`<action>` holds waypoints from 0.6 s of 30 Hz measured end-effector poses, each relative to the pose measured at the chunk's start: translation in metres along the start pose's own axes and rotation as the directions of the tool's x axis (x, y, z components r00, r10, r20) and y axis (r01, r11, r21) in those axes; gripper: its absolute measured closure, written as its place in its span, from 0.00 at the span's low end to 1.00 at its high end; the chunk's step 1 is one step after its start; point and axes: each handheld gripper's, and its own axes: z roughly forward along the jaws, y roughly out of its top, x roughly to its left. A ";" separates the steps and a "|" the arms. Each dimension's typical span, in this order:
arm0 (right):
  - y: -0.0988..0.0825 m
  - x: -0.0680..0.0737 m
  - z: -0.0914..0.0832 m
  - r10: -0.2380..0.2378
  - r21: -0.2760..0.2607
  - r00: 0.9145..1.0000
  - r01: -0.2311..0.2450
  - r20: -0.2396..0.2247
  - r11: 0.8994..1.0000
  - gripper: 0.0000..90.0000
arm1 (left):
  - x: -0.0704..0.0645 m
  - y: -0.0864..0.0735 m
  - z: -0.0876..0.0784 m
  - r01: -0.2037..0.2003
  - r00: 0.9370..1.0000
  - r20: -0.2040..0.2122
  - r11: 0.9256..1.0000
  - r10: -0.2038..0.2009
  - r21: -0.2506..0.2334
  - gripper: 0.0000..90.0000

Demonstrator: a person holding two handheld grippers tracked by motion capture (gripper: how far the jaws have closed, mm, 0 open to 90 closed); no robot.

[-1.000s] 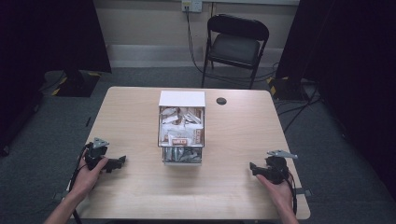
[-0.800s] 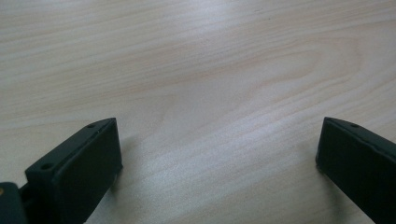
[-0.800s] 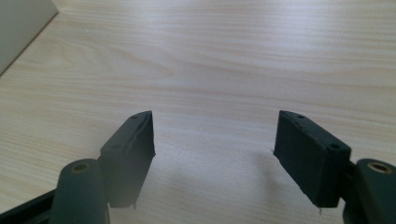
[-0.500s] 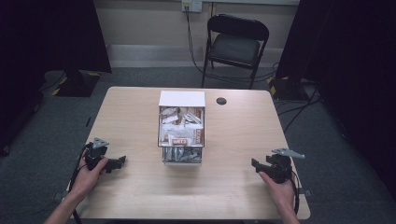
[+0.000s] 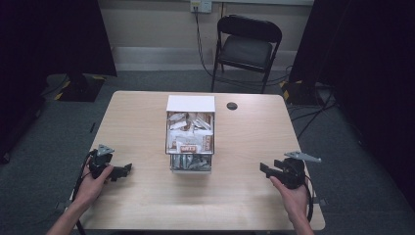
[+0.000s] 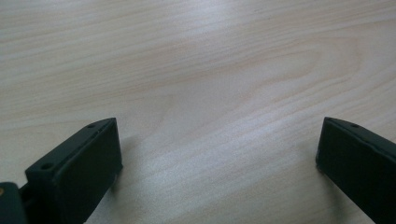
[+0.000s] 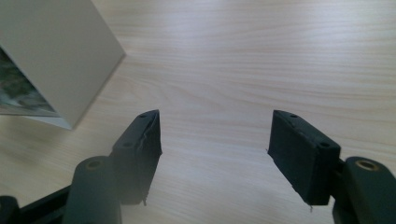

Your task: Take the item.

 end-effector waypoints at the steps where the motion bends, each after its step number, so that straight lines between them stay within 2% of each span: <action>1: 0.002 0.001 -0.001 0.008 -0.003 1.000 -0.008 -0.012 1.000 0.38 | 0.000 0.000 0.000 -0.002 1.000 0.000 1.000 0.002 0.001 0.00; 10: 0.016 0.014 -0.008 -0.024 -0.030 0.999 0.023 -0.039 0.999 0.38 | 0.000 0.000 0.000 -0.001 1.000 0.000 1.000 0.001 0.000 0.00; 15: 0.023 0.023 -0.010 -0.066 -0.031 0.997 0.064 -0.045 0.997 0.38 | 0.000 0.000 0.000 0.000 1.000 0.000 1.000 0.000 0.000 0.00; 18: 0.029 0.026 -0.010 -0.072 -0.044 0.996 0.069 -0.061 0.997 0.38 | 0.000 0.000 0.000 0.000 1.000 0.000 1.000 0.000 0.000 0.00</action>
